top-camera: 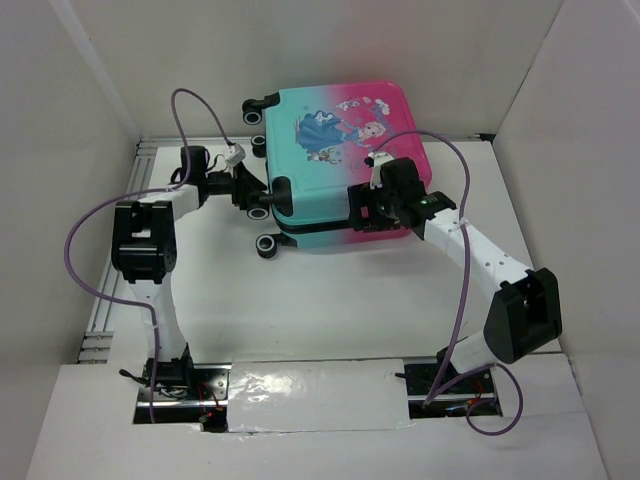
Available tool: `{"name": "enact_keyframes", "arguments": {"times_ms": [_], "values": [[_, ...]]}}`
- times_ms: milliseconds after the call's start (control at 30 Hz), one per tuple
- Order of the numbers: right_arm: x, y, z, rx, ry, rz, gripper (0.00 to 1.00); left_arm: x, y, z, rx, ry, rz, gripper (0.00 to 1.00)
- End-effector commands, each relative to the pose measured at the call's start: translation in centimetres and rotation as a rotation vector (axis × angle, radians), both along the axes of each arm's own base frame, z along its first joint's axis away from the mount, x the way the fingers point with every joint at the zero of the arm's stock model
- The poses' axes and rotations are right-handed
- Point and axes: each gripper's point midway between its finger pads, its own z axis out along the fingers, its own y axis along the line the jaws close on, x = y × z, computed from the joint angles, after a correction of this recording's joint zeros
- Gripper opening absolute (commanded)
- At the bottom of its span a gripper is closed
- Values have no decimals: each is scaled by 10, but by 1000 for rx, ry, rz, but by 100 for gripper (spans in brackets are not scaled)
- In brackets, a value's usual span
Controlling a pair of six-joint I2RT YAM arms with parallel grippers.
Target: Pack the luggage
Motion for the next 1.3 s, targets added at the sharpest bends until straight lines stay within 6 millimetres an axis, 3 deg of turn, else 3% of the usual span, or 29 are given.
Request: {"name": "enact_keyframes", "arguments": {"times_ms": [0, 167, 367, 433, 600, 633, 733, 767, 900, 1000, 1167, 1200, 1267], "values": [[20, 9, 24, 33, -102, -3, 92, 3, -14, 12, -7, -88, -81, 70], [21, 9, 21, 29, -93, -3, 92, 2, -21, -3, 23, -55, -87, 64], [21, 9, 21, 29, -93, -3, 92, 2, -19, -3, 42, -58, -91, 66], [21, 9, 21, 29, -93, -3, 92, 3, -19, -3, 44, -70, -93, 61], [20, 10, 21, 35, -90, -9, 92, 1, -26, -2, 22, -61, -111, 35], [19, 12, 21, 31, -92, -7, 92, -1, -30, -2, 22, -61, -120, 25], [19, 12, 21, 31, -92, -7, 92, 2, -33, -2, 33, -79, -115, 11], [19, 12, 21, 31, -92, -7, 92, 0, -33, -5, 31, -65, -113, 0], [22, 15, 29, 44, -108, 0, 92, -2, -33, -2, 31, -64, -101, 0], [21, 28, 38, 66, -117, 27, 92, 2, -23, 6, 36, -57, -60, 0], [0, 83, 60, 148, -171, 215, 91, -9, -4, 10, 51, 68, 42, 0], [-9, 98, 63, 163, -180, 259, 91, -17, -2, 2, 57, 104, 58, 0], [-10, 117, 63, 171, -187, 295, 86, -27, -2, 8, 54, 130, 85, 0]]}}
